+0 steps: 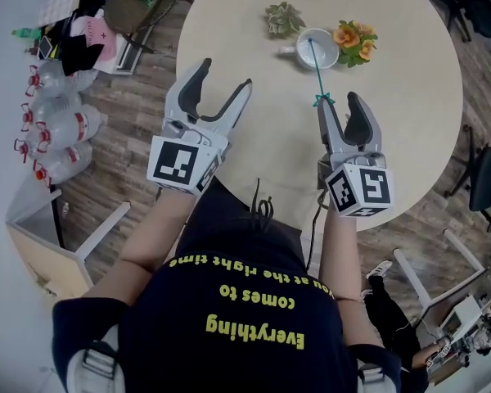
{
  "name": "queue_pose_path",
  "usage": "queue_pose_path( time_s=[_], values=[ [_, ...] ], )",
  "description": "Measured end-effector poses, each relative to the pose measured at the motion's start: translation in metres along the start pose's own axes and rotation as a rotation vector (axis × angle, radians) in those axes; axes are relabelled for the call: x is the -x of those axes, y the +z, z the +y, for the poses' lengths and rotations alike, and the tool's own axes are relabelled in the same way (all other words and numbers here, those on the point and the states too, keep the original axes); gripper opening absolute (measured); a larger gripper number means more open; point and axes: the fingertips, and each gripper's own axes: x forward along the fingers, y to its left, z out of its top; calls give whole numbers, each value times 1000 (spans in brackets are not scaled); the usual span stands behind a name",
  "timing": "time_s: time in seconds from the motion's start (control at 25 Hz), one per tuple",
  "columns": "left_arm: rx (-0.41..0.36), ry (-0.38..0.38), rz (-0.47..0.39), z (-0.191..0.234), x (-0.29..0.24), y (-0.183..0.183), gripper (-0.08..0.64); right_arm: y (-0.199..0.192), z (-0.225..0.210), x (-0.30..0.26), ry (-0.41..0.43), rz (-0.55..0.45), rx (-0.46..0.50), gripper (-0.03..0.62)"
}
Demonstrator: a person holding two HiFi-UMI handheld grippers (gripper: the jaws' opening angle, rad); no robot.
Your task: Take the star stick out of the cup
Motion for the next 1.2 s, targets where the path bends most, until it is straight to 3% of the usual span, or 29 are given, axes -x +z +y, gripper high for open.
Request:
queue_pose_path(
  time_s=[0.4,0.64,1.2],
  values=[
    [5,3,16,5,-2,-8,295,-41,-4,-18,-8,118,-16,222],
    [5,6,22,7,-1,-10,295,-50,-5,-23,1,136,-53,215],
    [3,23,36,15,4,-15,295,-61,-5,-31,-13,163,-29,168]
  ],
)
